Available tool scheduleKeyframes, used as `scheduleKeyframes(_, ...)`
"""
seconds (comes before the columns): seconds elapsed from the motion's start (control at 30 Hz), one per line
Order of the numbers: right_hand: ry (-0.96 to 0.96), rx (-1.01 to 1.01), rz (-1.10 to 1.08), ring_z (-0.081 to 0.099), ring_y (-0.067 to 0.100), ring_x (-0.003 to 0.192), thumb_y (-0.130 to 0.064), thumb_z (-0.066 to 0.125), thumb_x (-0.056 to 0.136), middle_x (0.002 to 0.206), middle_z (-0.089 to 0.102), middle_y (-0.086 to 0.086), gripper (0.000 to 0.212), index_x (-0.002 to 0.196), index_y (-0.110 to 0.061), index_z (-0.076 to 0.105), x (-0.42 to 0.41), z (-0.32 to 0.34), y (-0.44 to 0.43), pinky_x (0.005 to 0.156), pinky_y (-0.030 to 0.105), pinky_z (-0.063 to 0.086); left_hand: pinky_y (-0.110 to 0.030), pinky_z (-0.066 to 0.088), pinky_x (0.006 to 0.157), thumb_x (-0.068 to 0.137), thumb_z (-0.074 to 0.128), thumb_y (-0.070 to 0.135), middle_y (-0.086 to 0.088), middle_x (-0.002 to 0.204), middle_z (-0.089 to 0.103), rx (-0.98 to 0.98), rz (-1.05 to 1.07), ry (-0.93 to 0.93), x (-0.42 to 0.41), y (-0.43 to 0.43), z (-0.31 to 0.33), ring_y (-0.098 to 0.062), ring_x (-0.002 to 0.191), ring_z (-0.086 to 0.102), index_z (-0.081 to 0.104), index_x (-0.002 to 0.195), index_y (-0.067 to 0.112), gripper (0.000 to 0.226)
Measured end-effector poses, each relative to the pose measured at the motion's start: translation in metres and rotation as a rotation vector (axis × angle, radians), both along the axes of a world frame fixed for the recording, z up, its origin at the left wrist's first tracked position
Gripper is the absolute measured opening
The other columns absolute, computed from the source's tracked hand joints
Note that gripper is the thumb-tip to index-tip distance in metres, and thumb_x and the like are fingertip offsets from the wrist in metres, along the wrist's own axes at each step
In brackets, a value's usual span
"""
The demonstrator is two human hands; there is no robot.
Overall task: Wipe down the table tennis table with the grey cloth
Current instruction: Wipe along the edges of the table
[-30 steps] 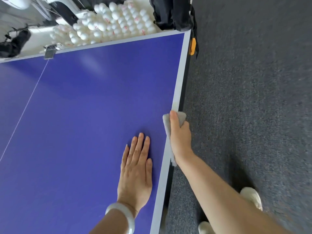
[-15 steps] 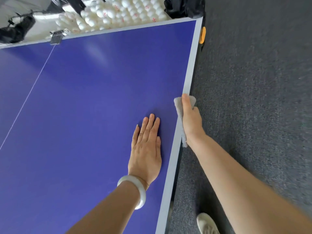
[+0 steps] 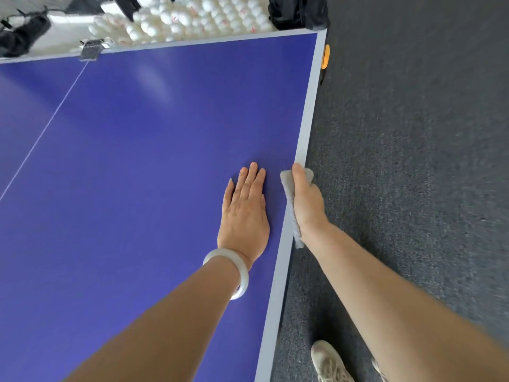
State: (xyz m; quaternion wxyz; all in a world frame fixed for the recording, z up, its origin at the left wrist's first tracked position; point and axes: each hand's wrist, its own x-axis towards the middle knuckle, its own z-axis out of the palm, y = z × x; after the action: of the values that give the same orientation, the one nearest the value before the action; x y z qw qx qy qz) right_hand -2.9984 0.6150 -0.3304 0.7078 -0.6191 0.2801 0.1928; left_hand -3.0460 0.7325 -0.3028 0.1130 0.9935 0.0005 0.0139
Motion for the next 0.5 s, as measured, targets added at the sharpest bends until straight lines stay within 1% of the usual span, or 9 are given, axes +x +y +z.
scheduleKeyframes(0.1, -0.006, 0.029, 0.029, 0.056, 0.017, 0.119, -0.072, 0.048, 0.089, 0.132, 0.059, 0.001, 0.077, 0.139, -0.013, 0.049, 0.000, 0.011, -0.001, 0.102, 0.034, 0.039, -0.031, -0.002, 0.124, 0.103, 0.027, 0.006, 0.002, 0.166, 0.011, 0.002, -0.001, -0.020, 0.000, 0.001, -0.003, -0.013, 0.153, 0.004, 0.019, 0.158, 0.016, 0.056)
scheduleKeyframes(0.13, -0.017, 0.033, 0.034, 0.057, 0.014, 0.118, -0.072, 0.048, 0.089, 0.130, 0.060, 0.000, 0.075, 0.138, -0.015, 0.050, -0.016, 0.009, 0.001, 0.102, 0.032, 0.041, -0.030, -0.003, 0.124, 0.103, 0.028, 0.006, 0.002, 0.166, 0.011, 0.001, 0.003, -0.021, 0.000, 0.001, -0.004, -0.013, 0.153, 0.004, 0.019, 0.158, 0.016, 0.057)
scheduleKeyframes(0.17, -0.027, 0.037, 0.033, 0.059, 0.007, 0.114, -0.072, 0.048, 0.088, 0.124, 0.062, -0.003, 0.069, 0.132, -0.019, 0.053, -0.041, 0.007, 0.004, 0.098, 0.027, 0.043, -0.030, -0.004, 0.124, 0.102, 0.028, 0.005, 0.002, 0.166, 0.010, 0.003, 0.004, -0.022, 0.000, 0.002, -0.004, -0.013, 0.153, 0.003, 0.018, 0.158, 0.017, 0.058)
scheduleKeyframes(0.23, -0.022, 0.050, 0.037, 0.059, -0.018, 0.091, -0.076, 0.047, 0.084, 0.106, 0.062, -0.014, 0.053, 0.113, -0.032, 0.054, -0.095, 0.007, 0.010, 0.076, 0.007, 0.043, -0.032, -0.002, 0.124, 0.101, 0.030, 0.004, 0.002, 0.166, 0.010, 0.012, -0.002, -0.029, 0.001, 0.003, -0.005, -0.014, 0.153, 0.002, 0.018, 0.158, 0.016, 0.059)
scheduleKeyframes(0.27, -0.022, 0.064, 0.032, 0.056, -0.024, 0.083, -0.076, 0.047, 0.081, 0.103, 0.061, -0.018, 0.048, 0.106, -0.036, 0.053, -0.115, 0.003, 0.012, 0.067, 0.001, 0.041, -0.033, 0.000, 0.125, 0.101, 0.030, 0.003, 0.001, 0.166, 0.010, 0.019, -0.007, -0.033, 0.002, 0.003, -0.005, -0.015, 0.153, 0.003, 0.018, 0.158, 0.015, 0.059)
scheduleKeyframes(0.3, -0.025, 0.077, 0.021, 0.054, -0.028, 0.079, -0.074, 0.048, 0.082, 0.102, 0.060, -0.020, 0.042, 0.103, -0.038, 0.053, -0.128, 0.001, 0.015, 0.062, -0.003, 0.039, -0.034, 0.001, 0.125, 0.101, 0.030, 0.003, 0.001, 0.166, 0.010, 0.023, -0.006, -0.034, 0.001, 0.002, -0.005, -0.015, 0.153, 0.003, 0.018, 0.158, 0.015, 0.059)
scheduleKeyframes(0.37, -0.023, 0.081, 0.010, 0.051, -0.032, 0.075, -0.063, 0.050, 0.090, 0.099, 0.057, -0.024, 0.026, 0.097, -0.038, 0.051, -0.131, -0.002, 0.018, 0.060, -0.007, 0.035, -0.035, 0.003, 0.125, 0.101, 0.029, 0.003, 0.001, 0.166, 0.011, 0.031, -0.003, -0.031, 0.001, 0.001, -0.005, -0.016, 0.153, 0.004, 0.019, 0.158, 0.015, 0.058)
scheduleKeyframes(0.4, -0.025, 0.074, 0.015, 0.049, -0.033, 0.074, -0.060, 0.051, 0.093, 0.097, 0.054, -0.026, 0.022, 0.094, -0.038, 0.050, -0.129, -0.004, 0.019, 0.060, -0.007, 0.034, -0.035, 0.003, 0.125, 0.102, 0.029, 0.004, 0.000, 0.166, 0.011, 0.031, -0.008, -0.029, 0.002, 0.002, -0.005, -0.016, 0.153, 0.005, 0.019, 0.158, 0.014, 0.058)
scheduleKeyframes(0.5, -0.063, 0.047, 0.022, 0.050, -0.032, 0.075, -0.060, 0.051, 0.094, 0.097, 0.055, -0.025, 0.023, 0.093, -0.037, 0.051, -0.124, -0.011, 0.018, 0.061, -0.006, 0.036, -0.033, 0.002, 0.125, 0.104, 0.028, 0.008, -0.001, 0.165, 0.017, -0.004, -0.005, -0.040, 0.003, 0.003, -0.003, -0.017, 0.153, 0.009, 0.025, 0.156, 0.014, 0.052)
